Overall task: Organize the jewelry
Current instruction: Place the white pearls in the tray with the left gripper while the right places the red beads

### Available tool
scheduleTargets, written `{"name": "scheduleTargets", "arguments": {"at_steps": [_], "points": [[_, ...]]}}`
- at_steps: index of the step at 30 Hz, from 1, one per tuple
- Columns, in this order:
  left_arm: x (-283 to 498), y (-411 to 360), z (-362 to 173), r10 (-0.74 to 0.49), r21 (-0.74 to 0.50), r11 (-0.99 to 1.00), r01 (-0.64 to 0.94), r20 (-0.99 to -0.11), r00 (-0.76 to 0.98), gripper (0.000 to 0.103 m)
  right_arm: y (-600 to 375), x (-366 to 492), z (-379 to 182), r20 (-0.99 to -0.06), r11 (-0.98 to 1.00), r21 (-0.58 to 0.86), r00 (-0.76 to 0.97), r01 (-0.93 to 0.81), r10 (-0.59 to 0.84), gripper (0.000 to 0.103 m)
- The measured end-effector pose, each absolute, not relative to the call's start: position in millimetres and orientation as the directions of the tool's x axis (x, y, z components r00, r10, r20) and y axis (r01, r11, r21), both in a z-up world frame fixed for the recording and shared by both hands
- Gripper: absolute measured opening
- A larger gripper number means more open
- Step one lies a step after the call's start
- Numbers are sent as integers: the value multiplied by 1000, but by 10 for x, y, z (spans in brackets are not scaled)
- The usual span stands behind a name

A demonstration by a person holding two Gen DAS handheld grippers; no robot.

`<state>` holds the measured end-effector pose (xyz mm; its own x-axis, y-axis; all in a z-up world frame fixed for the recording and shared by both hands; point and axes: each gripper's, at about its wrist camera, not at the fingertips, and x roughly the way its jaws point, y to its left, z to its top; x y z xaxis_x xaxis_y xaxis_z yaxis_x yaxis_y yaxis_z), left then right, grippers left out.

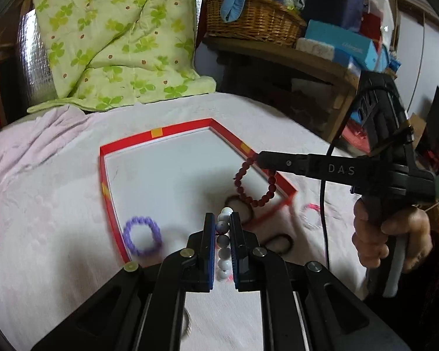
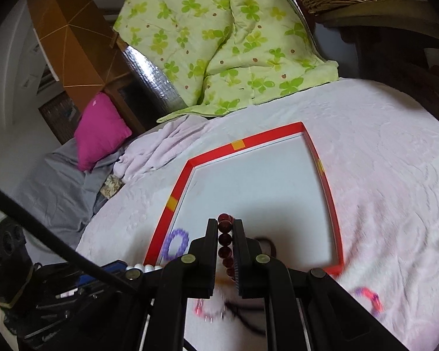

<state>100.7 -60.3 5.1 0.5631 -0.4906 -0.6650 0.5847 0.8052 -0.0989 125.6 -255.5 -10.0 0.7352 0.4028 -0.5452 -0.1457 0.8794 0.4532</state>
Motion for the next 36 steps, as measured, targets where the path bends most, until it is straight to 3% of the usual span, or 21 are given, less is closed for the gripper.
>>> {"name": "scheduleTargets", "arguments": {"at_steps": [9, 16, 21, 24, 29, 36], "points": [[1603, -754, -350, -414, -96, 851, 517, -729, 545, 10, -2593, 1952, -275, -558, 844, 530, 715, -85, 422, 11], [1672, -792, -527, -276, 40, 882, 470, -765, 582, 13, -2605, 2153, -442, -622, 865, 502, 697, 4, 357, 13], [1543, -774, -503, -211, 121, 887, 445, -752, 625, 48, -2735, 2086, -425, -634, 869, 491, 710, 62, 308, 14], [1434, -736, -442, -184, 156, 891, 426, -735, 653, 52, -2719, 1982, -358, -632, 877, 477, 714, 51, 302, 15], [1293, -629, -340, -131, 204, 904, 375, -704, 698, 61, -2650, 1756, -226, -625, 897, 440, 730, 34, 278, 47], [1129, -497, -183, -77, 244, 919, 311, -661, 746, 67, -2560, 1522, -125, -612, 911, 413, 747, 22, 259, 47]]}}
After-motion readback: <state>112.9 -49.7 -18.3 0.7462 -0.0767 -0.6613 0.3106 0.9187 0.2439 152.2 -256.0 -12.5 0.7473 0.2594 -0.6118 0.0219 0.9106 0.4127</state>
